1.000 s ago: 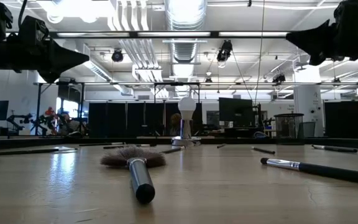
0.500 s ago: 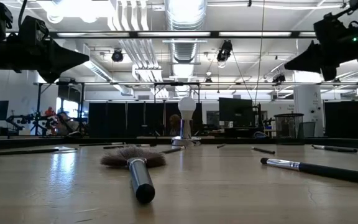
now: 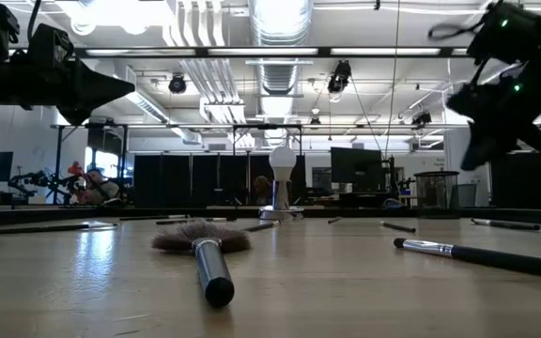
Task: Pick & Place Makeup Supplies
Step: Put the makeup brush into the makeup holder
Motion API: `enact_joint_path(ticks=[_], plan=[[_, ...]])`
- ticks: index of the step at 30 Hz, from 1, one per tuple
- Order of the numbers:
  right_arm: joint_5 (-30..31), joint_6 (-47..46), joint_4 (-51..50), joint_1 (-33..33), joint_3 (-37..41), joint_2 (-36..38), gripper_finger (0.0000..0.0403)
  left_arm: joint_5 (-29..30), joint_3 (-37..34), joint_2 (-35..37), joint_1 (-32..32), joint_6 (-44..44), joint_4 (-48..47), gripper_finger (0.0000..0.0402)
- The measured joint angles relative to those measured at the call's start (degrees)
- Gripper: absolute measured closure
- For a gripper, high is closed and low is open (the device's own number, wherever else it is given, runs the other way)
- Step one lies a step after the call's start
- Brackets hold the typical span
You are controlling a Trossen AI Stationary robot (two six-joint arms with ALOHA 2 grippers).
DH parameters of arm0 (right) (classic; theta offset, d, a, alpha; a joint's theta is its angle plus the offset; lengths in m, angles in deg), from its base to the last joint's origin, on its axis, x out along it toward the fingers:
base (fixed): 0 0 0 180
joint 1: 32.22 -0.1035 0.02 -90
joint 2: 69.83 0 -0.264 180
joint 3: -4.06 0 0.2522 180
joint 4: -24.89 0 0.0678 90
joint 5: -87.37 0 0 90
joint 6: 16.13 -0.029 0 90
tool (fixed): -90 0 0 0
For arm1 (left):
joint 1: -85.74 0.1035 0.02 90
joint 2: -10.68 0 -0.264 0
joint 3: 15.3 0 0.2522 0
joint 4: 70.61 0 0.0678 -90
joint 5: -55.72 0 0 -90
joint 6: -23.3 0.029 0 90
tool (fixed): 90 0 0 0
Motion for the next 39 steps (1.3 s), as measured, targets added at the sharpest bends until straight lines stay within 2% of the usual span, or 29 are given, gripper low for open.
enact_joint_path(ticks=[7, 16, 21, 31, 39], plan=[[0.0, -8.53, -1.2, 0.2, 0.55, -8.89, 0.0384, 0.0, 0.0, 0.0, 0.01, -0.02, 0.0, 0.0401], [-4.03, -11.43, 3.2, 3.62, -0.06, -17.08, 0.0299, 0.0, 0.01, 0.0, 0.01, 0.0, 0.0, 0.0401], [-5.62, -10.14, 6.3, 6.38, -0.04, -21.95, 0.028, -0.02, 0.01, 0.0, 0.01, -0.02, 0.0, 0.0401], [-6.48, -7.39, 10.62, 8.2, -0.34, -30.67, 0.031, 0.0, 0.0, 0.0, 0.0, -0.02, 0.02, 0.0401], [-6.39, -5.8, 10.78, 8.13, -1.72, -34.18, 0.0347, 0.0, 0.01, 0.0, 0.0, -0.01, 0.01, 0.0401]])
